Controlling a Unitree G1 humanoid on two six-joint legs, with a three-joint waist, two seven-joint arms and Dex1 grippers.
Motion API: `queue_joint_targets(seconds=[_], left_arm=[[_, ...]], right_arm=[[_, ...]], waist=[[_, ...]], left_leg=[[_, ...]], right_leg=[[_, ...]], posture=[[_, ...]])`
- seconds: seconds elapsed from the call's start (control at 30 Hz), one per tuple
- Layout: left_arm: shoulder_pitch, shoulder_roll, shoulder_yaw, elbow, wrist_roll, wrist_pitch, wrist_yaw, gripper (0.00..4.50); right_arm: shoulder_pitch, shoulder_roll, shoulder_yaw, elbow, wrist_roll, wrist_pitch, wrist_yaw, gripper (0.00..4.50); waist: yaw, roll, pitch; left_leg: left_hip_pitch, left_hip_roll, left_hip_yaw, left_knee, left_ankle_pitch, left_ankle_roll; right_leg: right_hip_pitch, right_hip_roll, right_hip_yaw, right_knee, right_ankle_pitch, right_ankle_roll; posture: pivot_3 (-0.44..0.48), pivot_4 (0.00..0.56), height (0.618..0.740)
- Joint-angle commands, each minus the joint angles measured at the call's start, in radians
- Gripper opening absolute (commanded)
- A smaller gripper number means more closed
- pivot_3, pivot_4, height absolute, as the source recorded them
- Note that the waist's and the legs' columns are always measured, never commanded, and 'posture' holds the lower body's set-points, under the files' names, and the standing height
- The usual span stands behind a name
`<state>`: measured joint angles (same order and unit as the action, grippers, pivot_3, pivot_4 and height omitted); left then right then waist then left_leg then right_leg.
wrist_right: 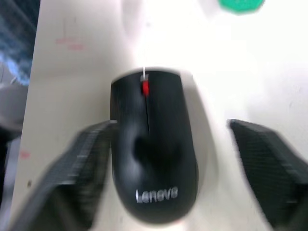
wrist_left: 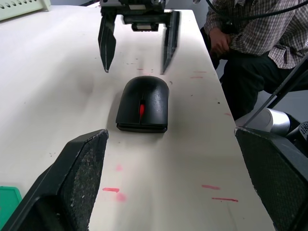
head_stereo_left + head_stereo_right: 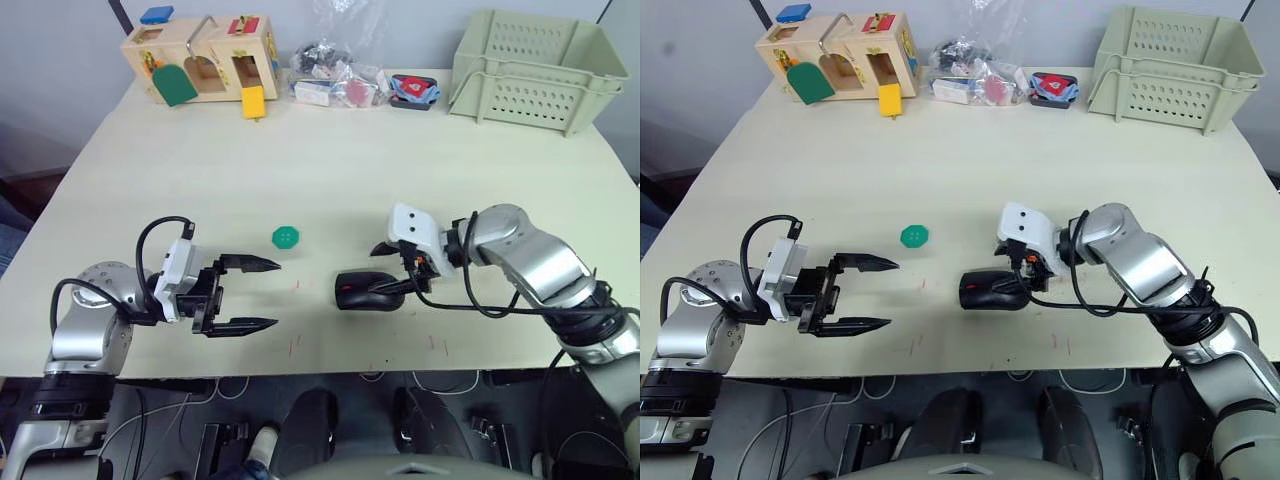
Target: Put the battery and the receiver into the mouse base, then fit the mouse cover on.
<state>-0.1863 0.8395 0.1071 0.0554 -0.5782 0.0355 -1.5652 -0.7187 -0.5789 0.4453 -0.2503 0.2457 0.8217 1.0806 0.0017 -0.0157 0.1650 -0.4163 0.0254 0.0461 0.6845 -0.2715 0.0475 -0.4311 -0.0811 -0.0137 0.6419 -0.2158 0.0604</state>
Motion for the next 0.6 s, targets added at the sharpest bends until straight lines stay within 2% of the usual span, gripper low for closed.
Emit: queue_joint_targets(seconds=[0.03,0.6], left_arm=[[-0.001,0.004,0.005,-0.029,-0.008,-0.007,-0.032,4.5],[0.007,0.002,0.007,-0.035,-0.007,-0.006,-0.026,4.5]], right_arm=[[0.003,0.024,-0.011,-0.038,0.004,-0.026,-0.026,1.9],[-0.077,0.183,0.134,0.061,-0.043,0.024,-0.086,1.9]], waist=[[-0.003,0.0,0.0],[-0.016,0.0,0.0]], left_leg=[[0.0,0.0,0.0,0.0,0.0,0.0],[0.0,0.0,0.0,0.0,0.0,0.0]], right_leg=[[0.0,0.0,0.0,0.0,0.0,0.0],[0.0,0.0,0.0,0.001,0.0,0.0]], posture=[[0.0,0.15,0.74],[0.0,0.15,0.74]])
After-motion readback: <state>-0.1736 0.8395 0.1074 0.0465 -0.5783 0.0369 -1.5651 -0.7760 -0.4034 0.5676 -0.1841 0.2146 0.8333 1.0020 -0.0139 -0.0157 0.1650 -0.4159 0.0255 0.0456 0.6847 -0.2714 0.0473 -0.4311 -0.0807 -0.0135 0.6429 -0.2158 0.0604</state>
